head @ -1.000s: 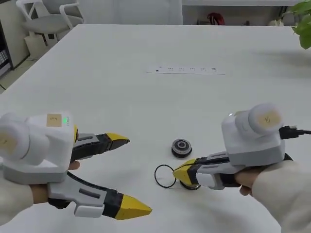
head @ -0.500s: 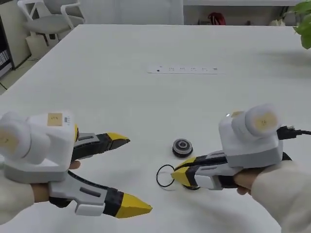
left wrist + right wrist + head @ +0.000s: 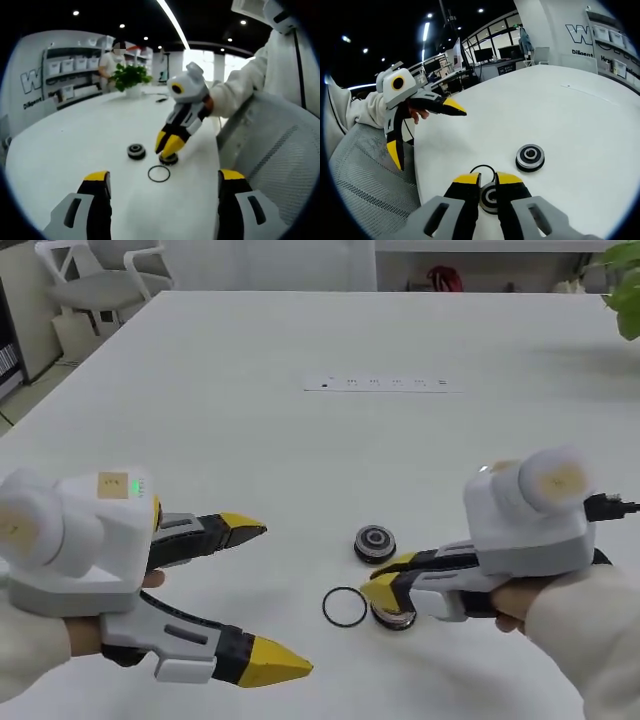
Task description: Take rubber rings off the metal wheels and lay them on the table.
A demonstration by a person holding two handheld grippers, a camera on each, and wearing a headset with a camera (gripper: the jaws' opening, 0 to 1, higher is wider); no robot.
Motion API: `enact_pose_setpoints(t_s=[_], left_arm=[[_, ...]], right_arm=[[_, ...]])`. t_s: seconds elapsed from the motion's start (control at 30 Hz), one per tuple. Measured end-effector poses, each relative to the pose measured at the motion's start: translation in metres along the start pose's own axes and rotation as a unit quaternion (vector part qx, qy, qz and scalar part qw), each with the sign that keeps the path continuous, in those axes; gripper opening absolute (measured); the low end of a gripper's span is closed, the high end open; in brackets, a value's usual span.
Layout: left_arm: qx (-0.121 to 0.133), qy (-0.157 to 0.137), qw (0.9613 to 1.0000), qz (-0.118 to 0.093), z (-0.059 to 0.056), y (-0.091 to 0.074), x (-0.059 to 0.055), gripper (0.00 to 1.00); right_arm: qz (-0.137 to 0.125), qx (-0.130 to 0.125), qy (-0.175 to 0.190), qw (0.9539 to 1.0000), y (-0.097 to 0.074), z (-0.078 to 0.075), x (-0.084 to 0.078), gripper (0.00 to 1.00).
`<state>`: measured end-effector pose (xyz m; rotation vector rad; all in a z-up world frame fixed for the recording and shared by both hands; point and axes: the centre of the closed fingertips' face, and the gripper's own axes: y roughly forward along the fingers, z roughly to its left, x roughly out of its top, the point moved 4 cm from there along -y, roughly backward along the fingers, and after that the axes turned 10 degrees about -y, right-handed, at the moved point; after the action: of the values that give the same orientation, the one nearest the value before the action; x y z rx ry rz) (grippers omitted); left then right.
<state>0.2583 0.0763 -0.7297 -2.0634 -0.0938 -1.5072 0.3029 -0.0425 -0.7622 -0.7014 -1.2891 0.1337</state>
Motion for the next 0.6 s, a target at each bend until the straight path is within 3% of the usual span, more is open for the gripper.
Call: enact_pose_setpoints(t_s=[0.4,0.6], left_arm=[[0.001,0.0,1.0,0.001,0.0,0.0,0.0,0.89],[0.002,0.0,1.0,0.0,0.001,0.0,0.001,0.88]], right_arm=[[-0.017,-0.027,0.015,0.9994,-0.014,-0.016,0.001,0.09],[-0.017,-0.023,0.003,0.9996,-0.019,-0.019,-0.001,0.12]])
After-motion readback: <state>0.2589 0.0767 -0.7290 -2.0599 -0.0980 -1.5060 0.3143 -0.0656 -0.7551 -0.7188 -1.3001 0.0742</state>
